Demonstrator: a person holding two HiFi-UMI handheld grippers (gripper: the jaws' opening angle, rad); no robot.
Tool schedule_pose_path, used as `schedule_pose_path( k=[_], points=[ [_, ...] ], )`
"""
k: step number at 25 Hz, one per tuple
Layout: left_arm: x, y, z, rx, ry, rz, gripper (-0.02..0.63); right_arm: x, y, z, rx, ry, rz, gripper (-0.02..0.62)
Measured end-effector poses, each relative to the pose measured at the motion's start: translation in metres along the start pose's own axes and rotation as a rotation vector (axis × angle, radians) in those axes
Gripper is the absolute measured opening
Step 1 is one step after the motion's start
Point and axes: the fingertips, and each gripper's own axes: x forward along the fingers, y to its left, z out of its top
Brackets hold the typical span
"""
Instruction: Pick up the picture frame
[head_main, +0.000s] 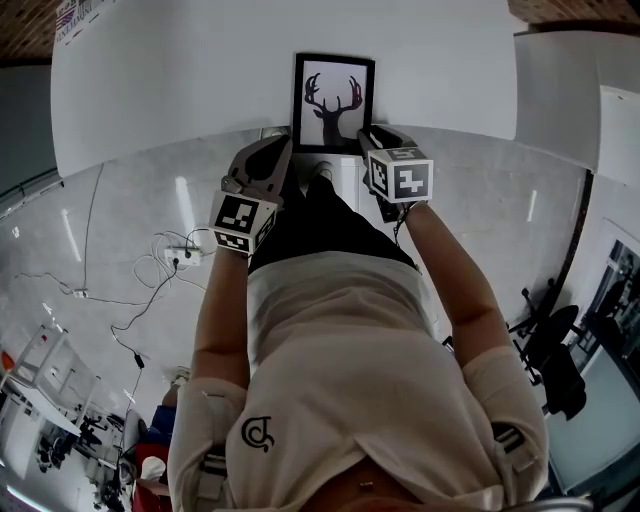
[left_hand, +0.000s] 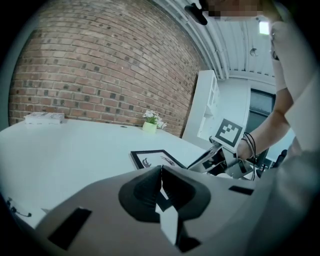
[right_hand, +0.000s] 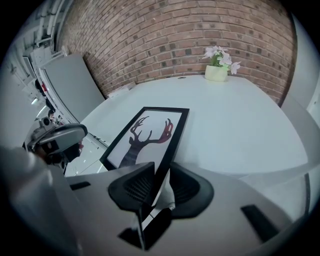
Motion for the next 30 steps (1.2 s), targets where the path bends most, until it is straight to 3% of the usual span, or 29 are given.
schedule_pose_path(
  k=[10,14,20,26,30],
  points=[
    [0.003,-0.002,-0.028,-0.102,0.032,-0.006,0.026,-0.008,0.006,-0.010,-0.003,-0.004,0.016,0.095],
    [0.013,0.000,-0.038,-0.255,0.054,-0.032,0.213,-0.009,0.005,-0.013,0.002,0.001,0.021,0.095],
    [0.030,0.005,-0.051,-0.521,0.063,-0.122,0.293,-0.008,0.005,-0.010,-0.018,-0.005,0.015,0.094],
    [0.054,-0.005,-0.057,-0.826,0.066,-0.315,0.311,-0.007,0.003,-0.006,-0.022,-0.012,0.013,0.091],
    [0.069,-0.016,-0.062,-0.846,0.106,-0.371,0.311,-0.009,0.000,-0.005,-0.018,-0.013,0.019,0.089]
  ],
)
